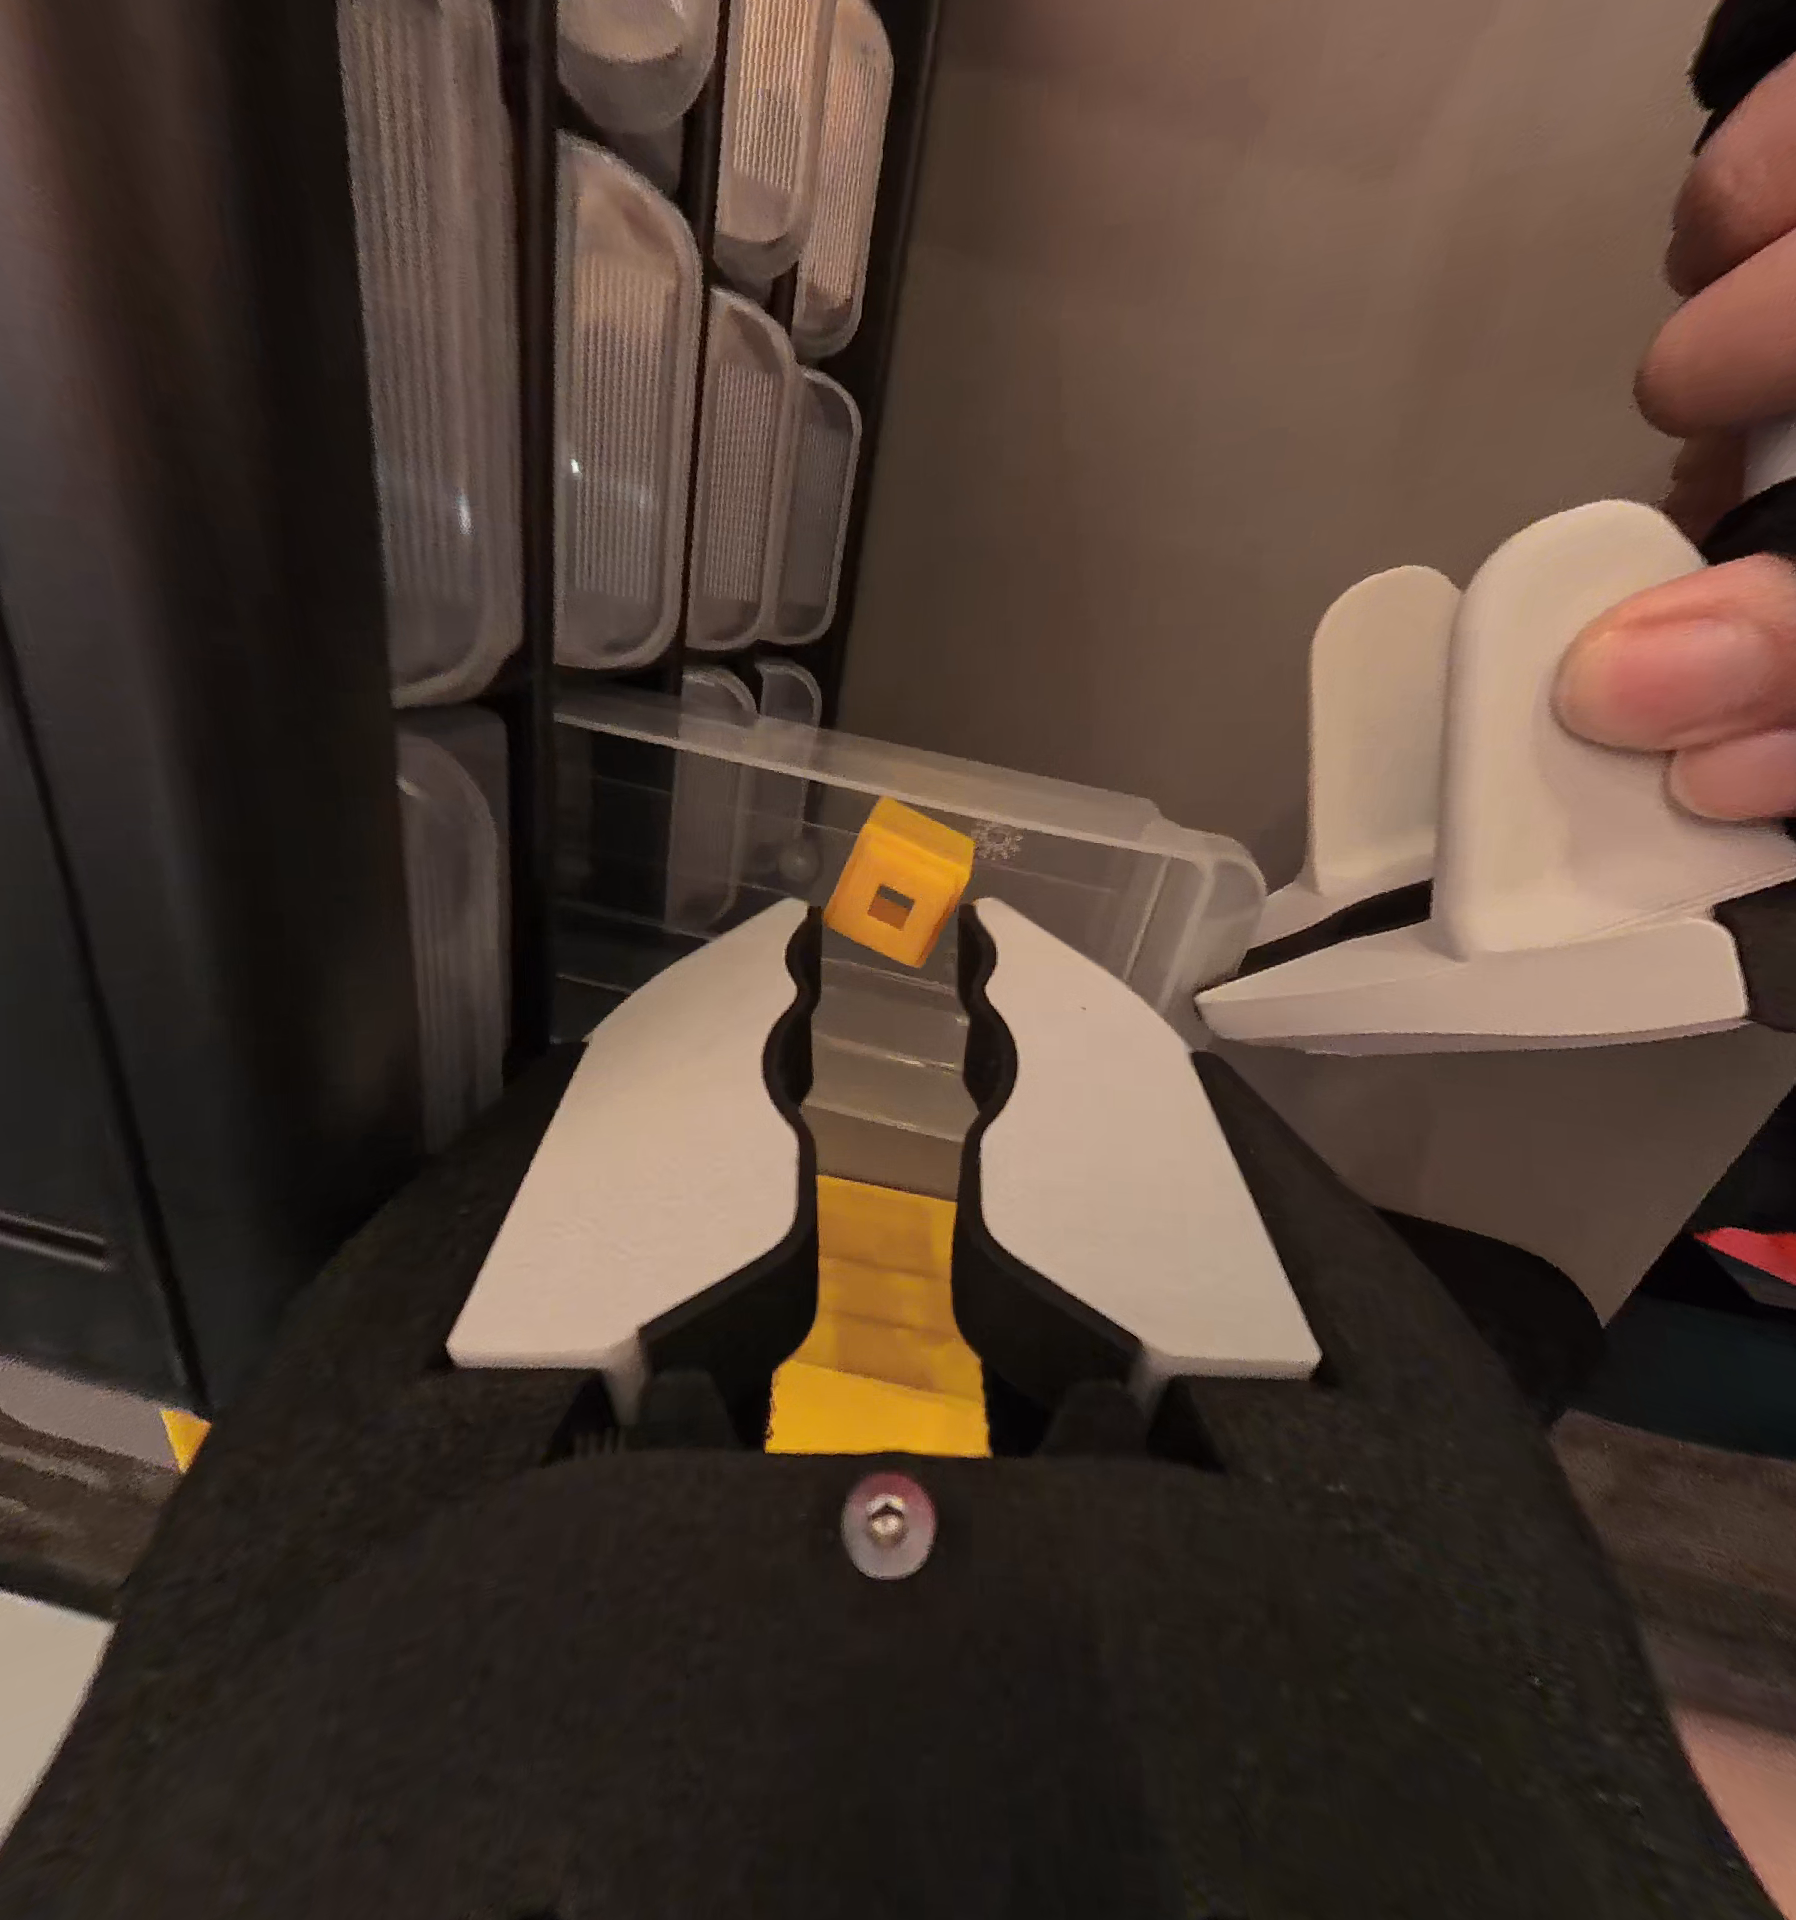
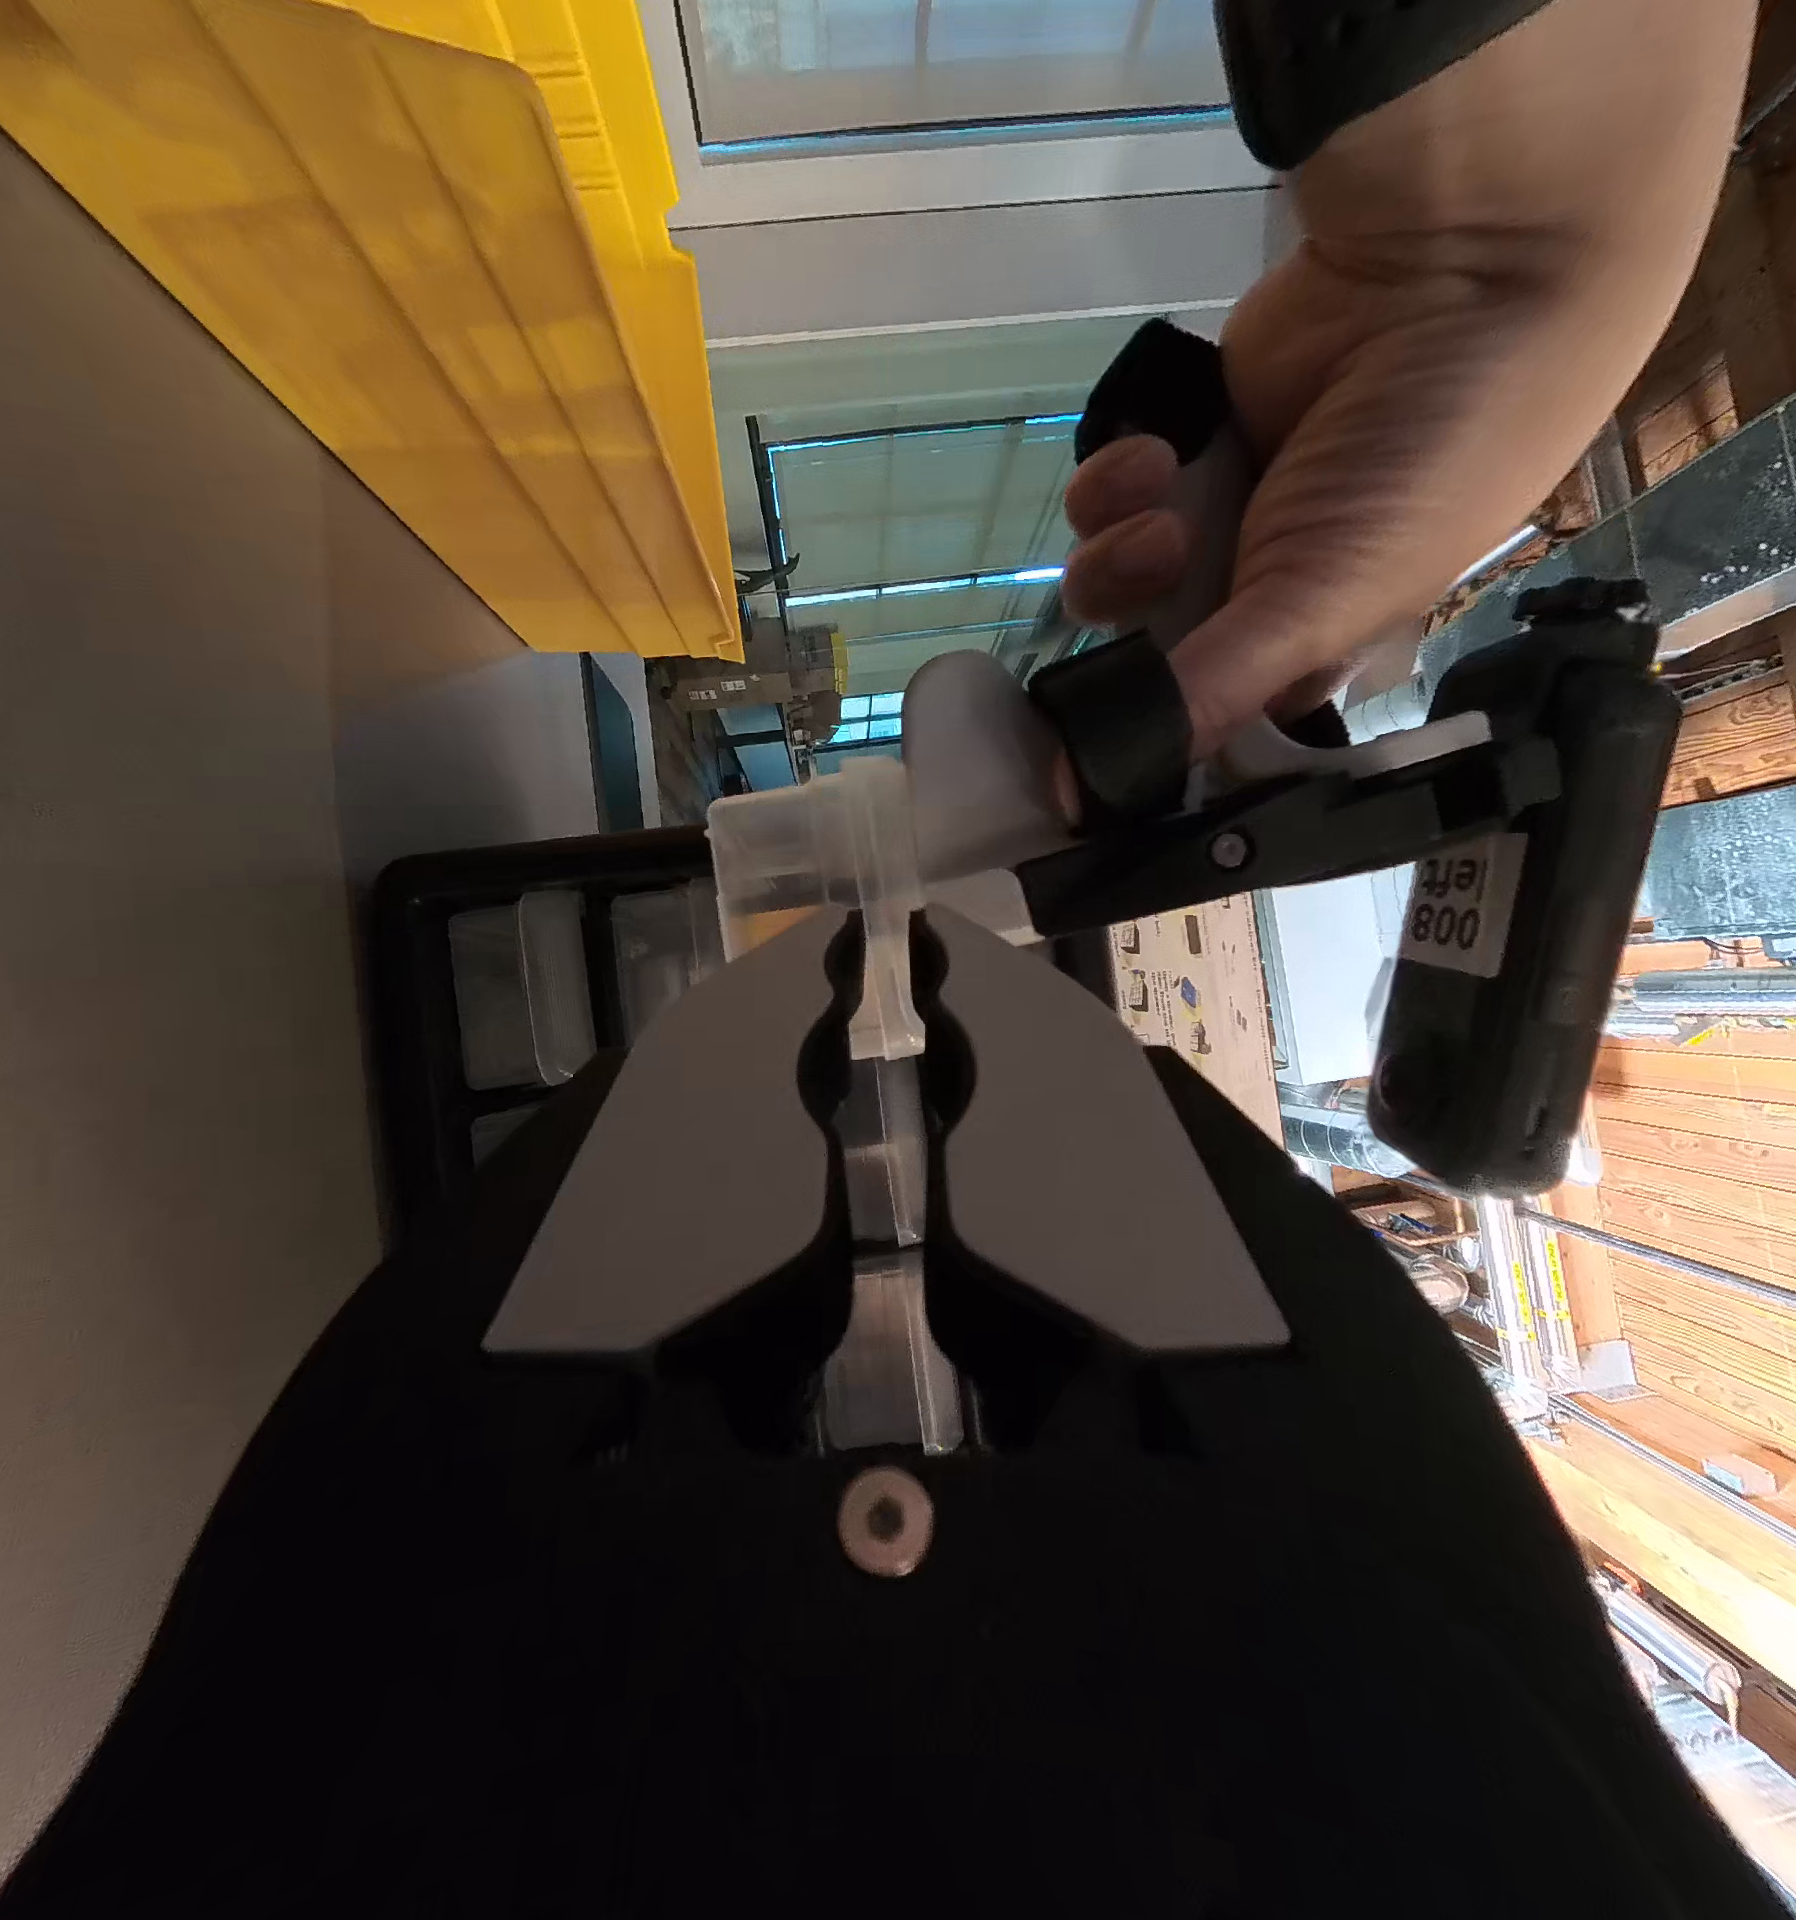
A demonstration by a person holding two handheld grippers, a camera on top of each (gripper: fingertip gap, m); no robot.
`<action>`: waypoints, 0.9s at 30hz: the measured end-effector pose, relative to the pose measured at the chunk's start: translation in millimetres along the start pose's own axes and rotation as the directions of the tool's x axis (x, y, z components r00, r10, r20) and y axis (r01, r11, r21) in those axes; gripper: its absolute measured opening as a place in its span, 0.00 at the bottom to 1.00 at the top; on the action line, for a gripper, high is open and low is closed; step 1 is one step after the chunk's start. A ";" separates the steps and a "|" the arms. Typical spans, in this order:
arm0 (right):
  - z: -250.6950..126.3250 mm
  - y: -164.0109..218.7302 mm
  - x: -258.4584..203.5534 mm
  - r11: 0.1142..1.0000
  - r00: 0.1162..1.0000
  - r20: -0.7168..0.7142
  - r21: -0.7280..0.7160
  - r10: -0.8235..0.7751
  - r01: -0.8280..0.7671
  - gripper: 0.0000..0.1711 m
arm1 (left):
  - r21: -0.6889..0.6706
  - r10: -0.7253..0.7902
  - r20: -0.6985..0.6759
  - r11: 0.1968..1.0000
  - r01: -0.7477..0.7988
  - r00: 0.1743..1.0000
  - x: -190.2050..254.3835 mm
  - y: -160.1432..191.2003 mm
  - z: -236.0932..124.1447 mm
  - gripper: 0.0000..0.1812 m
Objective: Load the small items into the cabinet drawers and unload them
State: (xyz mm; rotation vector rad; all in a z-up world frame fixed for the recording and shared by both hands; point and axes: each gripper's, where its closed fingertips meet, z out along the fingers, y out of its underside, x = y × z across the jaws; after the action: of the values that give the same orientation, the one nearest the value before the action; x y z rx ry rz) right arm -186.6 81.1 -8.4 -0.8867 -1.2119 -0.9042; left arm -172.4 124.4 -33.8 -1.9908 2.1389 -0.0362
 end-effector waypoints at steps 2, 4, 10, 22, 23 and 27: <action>0.4 1.1 -0.8 1.000 1.000 0.004 -0.002 0.003 -0.003 0.05 | 0.026 0.003 0.008 1.000 -0.004 1.000 0.0 -1.6 -0.8 0.16; 1.0 2.1 -1.6 1.000 1.000 0.006 -0.006 0.003 -0.003 0.05 | 0.054 -0.009 0.037 0.999 0.007 0.999 -3.3 -2.7 -4.0 0.19; 9.1 9.7 -0.8 1.000 1.000 0.001 -0.031 0.005 -0.005 0.05 | 0.317 -0.133 0.199 0.946 0.064 0.971 -8.9 1.8 -54.3 0.20; 50.5 44.9 -4.4 0.988 1.000 -0.009 -0.148 0.029 -0.030 0.06 | 0.366 -0.439 0.402 0.881 0.299 0.804 -30.7 122.8 -90.6 0.19; 52.7 46.8 -4.3 0.988 0.999 -0.010 -0.153 0.031 -0.032 0.06 | 0.369 -0.458 0.398 0.873 0.318 0.795 -32.6 131.4 -90.4 0.19; 62.6 52.2 -4.6 0.984 0.999 -0.022 -0.172 0.038 -0.041 0.06 | 0.388 -0.517 0.394 0.843 0.372 0.760 -37.3 157.3 -93.6 0.19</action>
State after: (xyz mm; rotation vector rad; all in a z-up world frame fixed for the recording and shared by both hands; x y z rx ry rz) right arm -162.3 159.1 -8.7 -1.0354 -1.1079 -0.9942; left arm -341.3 162.1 36.7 -2.0168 1.2339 0.0672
